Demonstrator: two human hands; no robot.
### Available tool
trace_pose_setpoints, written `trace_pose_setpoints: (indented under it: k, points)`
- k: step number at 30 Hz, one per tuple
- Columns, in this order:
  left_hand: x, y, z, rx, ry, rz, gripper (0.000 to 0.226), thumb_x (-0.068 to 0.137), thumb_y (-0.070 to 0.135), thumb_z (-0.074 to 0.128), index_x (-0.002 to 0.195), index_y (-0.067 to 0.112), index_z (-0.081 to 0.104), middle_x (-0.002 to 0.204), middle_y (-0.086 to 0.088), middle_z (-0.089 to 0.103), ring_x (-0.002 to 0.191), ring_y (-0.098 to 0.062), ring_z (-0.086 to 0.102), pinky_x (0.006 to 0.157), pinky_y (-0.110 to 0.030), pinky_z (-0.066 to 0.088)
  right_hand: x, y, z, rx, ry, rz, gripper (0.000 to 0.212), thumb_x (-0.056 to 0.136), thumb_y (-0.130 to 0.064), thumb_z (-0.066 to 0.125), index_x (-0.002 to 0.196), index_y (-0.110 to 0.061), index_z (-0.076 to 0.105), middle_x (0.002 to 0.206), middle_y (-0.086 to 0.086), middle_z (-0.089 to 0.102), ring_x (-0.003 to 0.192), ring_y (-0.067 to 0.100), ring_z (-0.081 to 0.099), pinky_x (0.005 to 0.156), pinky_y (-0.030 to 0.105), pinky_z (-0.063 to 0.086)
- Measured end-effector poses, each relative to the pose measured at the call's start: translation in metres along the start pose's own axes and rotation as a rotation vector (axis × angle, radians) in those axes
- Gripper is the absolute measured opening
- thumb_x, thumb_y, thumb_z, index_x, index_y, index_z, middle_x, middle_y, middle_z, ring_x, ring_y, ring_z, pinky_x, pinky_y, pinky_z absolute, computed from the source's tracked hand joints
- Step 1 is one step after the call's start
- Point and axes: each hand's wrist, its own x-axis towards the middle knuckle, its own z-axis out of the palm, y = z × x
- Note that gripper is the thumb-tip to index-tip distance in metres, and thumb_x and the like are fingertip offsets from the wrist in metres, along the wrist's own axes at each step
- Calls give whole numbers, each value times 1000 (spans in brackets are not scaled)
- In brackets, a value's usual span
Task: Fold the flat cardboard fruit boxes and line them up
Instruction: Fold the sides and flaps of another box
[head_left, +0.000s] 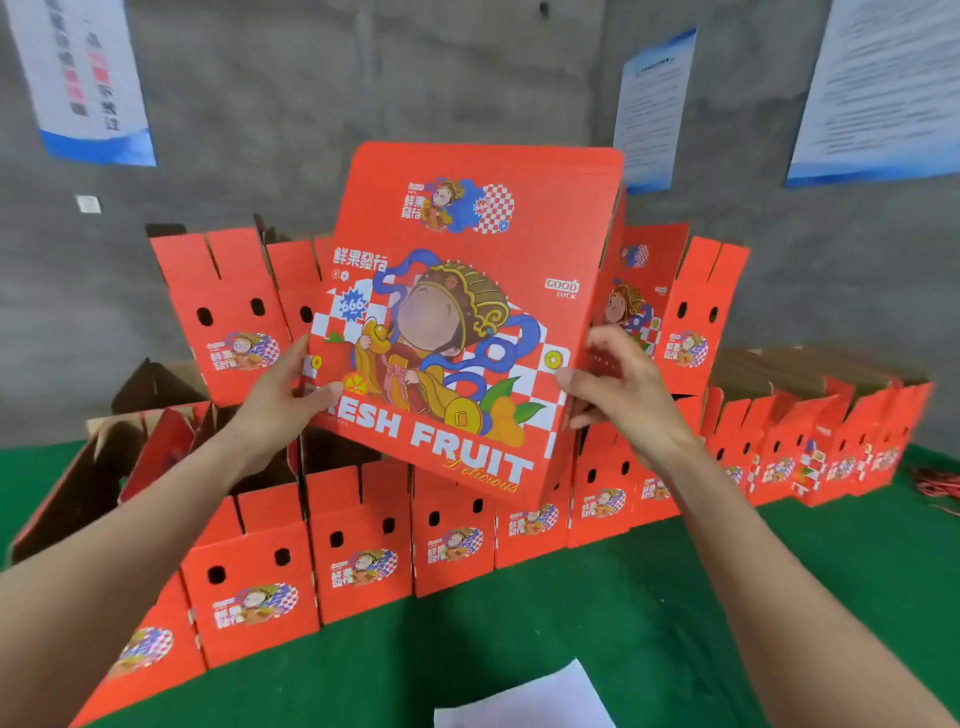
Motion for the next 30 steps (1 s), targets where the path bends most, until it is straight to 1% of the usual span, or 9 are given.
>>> trace_pose_setpoints:
  k: [3, 5, 8, 10, 12, 16, 20, 25, 30]
  points:
    - [39, 9, 47, 131, -93, -8, 52, 94, 9, 55, 141, 20, 38, 111, 22, 57, 99, -1, 59, 80, -13, 47, 26, 14, -25, -35, 252, -22, 25, 80, -14, 72, 80, -30, 53, 70, -9, 62, 57, 19, 57, 44, 26, 49]
    - [57, 6, 78, 251, -160, -18, 53, 97, 16, 51, 146, 16, 32, 135, 13, 48, 124, -15, 49, 101, -20, 38, 44, 28, -36, -68, 380, -34, 28, 77, -15, 74, 78, -30, 51, 73, -2, 59, 55, 16, 52, 44, 26, 45]
    - [74, -13, 113, 513, -264, -39, 53, 100, 24, 43, 149, 15, 26, 155, -3, 27, 140, -21, 30, 109, -21, 21, 69, 56, -46, -322, 567, -24, 30, 70, -19, 78, 84, -29, 53, 97, 8, 55, 80, 23, 56, 74, 36, 50]
    - [82, -31, 131, 682, -371, -8, 51, 102, 28, 37, 149, 13, 25, 157, -6, 21, 143, -21, 23, 114, -24, 18, 85, 75, -50, -457, 635, 17, 32, 68, -21, 77, 93, -25, 57, 125, 14, 41, 86, 23, 62, 82, 30, 45]
    - [88, -49, 146, 812, -483, 19, 50, 103, 29, 31, 150, 15, 22, 159, -6, 14, 146, -20, 15, 117, -32, 17, 99, 93, -49, -531, 650, 56, 36, 68, -23, 76, 100, -23, 60, 142, 20, 22, 81, 25, 66, 80, 26, 43]
    - [97, -76, 172, 948, -684, 92, 49, 103, 31, 24, 152, 30, 13, 160, 0, -1, 147, -22, 5, 114, -49, 23, 126, 126, -41, -605, 672, 62, 40, 72, -29, 73, 109, -21, 60, 150, 21, 11, 86, 32, 64, 82, 31, 48]
    - [104, -88, 197, 950, -781, 163, 45, 104, 29, 26, 149, 32, 26, 160, 7, 0, 147, -15, 7, 118, -36, 19, 149, 143, -36, -634, 646, 75, 44, 73, -30, 72, 114, -23, 57, 152, 20, 4, 87, 37, 62, 83, 35, 50]
    - [110, -96, 200, 916, -708, 214, 37, 102, 25, 35, 136, 25, 50, 155, 8, 24, 142, -10, 26, 115, -30, 24, 166, 156, -61, -648, 639, 104, 46, 70, -30, 73, 113, -24, 55, 152, 18, 8, 81, 34, 64, 81, 34, 51]
    - [111, -102, 199, 820, -651, 237, 39, 101, 22, 40, 139, 21, 45, 152, 7, 31, 135, -13, 37, 108, -19, 25, 177, 164, -78, -673, 610, 138, 43, 73, -32, 71, 111, -24, 53, 154, 19, 10, 84, 35, 63, 76, 31, 46]
